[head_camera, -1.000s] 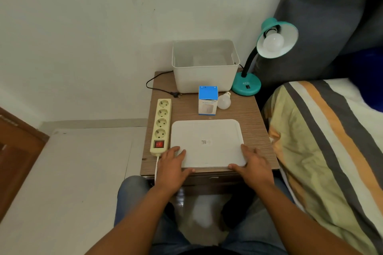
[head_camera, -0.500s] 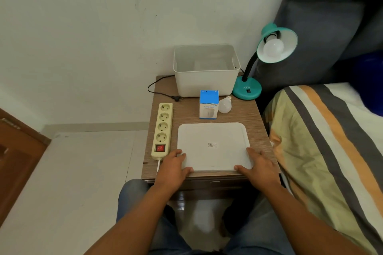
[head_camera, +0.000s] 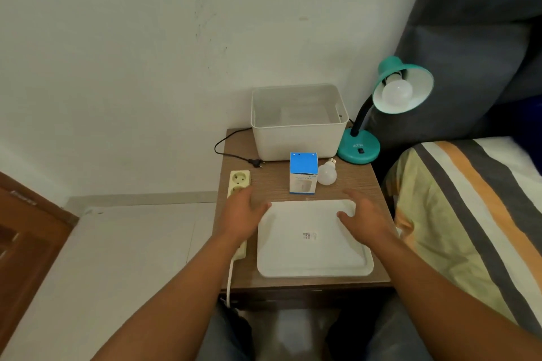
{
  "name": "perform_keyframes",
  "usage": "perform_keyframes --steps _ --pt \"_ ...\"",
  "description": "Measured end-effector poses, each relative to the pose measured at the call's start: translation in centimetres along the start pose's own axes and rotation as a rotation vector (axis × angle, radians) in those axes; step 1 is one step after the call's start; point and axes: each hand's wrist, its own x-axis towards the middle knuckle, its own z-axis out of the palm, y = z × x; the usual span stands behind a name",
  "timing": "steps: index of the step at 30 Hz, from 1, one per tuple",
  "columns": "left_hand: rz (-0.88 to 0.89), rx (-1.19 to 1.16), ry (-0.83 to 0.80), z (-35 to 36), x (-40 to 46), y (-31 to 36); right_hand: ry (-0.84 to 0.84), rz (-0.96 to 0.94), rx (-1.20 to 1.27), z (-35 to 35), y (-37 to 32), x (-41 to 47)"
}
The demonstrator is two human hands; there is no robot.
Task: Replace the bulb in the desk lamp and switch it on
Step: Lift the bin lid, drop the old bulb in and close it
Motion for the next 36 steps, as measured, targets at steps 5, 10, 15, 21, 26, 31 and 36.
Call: perform_keyframes --steps 5,10,15,21,26,31,36 --pt "0.013 -0.084 0.069 -2.7 7.1 2.1 -0.031 -0.030 0.072 0.1 -1.4 5.3" --pt "0.055 -0.093 0.076 -4.4 13.8 4.4 -0.051 -0.075 0.074 0.8 -1.9 10.4" --pt "0.069 -0.088 0.042 -5.2 17.1 5.7 -0.105 -0.064 0.040 1.5 -2.4 12.5" --pt "0.143 -0.099 -0.024 -5.1 18.4 5.3 -0.087 -0.121 -0.021 2.9 -1.7 13.8" --pt "0.124 -0.123 -0.031 -4.8 18.8 4.9 -0.071 -0.095 -0.009 1.8 -2.0 12.8" --pt "0.113 -0.107 -0.024 -4.7 18.5 5.3 0.046 -0.151 0.012 -2.2 -2.9 9.0" --pt "0.111 -0.104 -0.048 -4.6 18.6 5.2 0.191 -0.337 0.012 -6.9 -5.2 6.8"
